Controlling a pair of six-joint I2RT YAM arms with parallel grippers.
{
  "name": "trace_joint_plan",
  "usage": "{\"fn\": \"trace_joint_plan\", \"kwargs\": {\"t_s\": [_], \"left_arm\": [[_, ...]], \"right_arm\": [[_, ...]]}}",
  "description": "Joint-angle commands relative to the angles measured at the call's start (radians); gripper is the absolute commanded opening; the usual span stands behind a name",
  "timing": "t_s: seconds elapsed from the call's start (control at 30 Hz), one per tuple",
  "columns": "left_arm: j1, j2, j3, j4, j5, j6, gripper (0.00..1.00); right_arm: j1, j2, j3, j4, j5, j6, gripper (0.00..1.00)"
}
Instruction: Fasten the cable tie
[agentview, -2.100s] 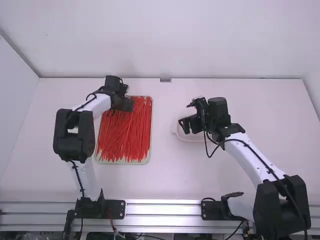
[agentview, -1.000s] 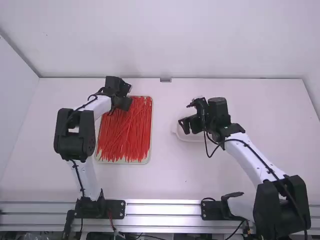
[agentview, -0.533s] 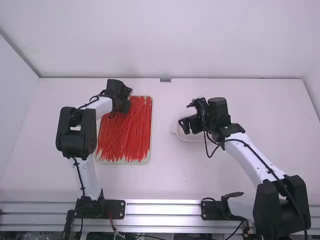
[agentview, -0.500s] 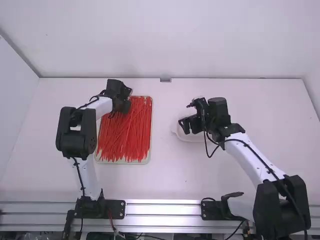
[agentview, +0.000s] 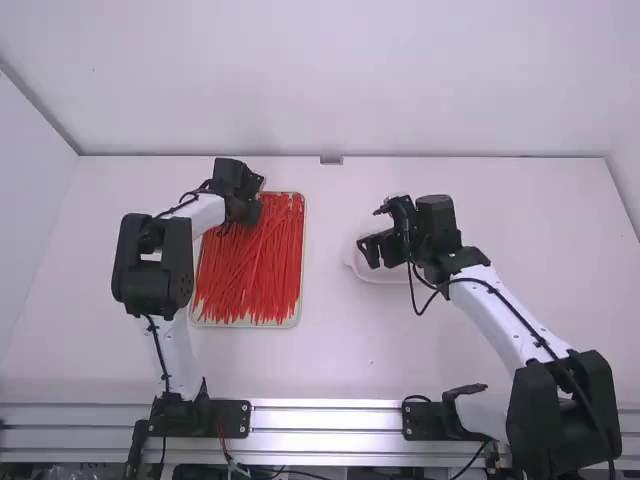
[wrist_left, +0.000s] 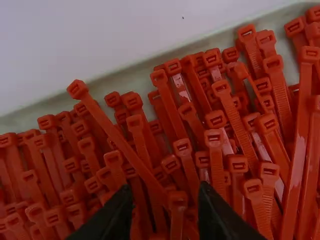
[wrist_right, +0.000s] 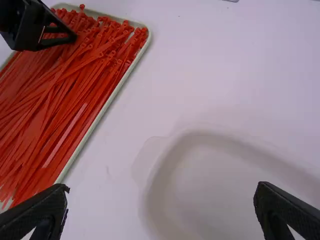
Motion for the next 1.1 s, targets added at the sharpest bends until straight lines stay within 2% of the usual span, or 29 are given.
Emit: {"fn": "trace_joint_plan", "kwargs": {"t_s": [0.0,0.37,0.7,0.87,1.0,1.07], "left_arm": [[-0.002,0.009,-0.006,-0.003,0.027,0.000,0.35],[-0.009,0.009,-0.010,0.002,0.037,0.000,0.34],[-0.009,0.009,-0.075,0.095,0.034,0.000,0.32],[-0.009,0.009,-0.074,0.103,0.030,0.000,0.27],[-0.009,0.009,-0.074,0.117,0.008,-0.003,0.16],[-0.009,0.009,-0.074,0.122,0.008,-0.004,0.15]], "right_arm": [[0.006,0.005,0.036,-0.002,-0.002,-0.002,0.99],[0.005,0.005,0.036,0.001,-0.003,-0.002,1.00],[0.006,0.005,0.036,0.001,-0.002,-0.002,0.99],[0.004,0.005,0.036,0.001,-0.003,-0.002,1.00],[0.006,0.005,0.036,0.001,-0.003,-0.002,1.00],[0.006,0.005,0.036,0.001,-0.003,-0.002,1.00]]}}
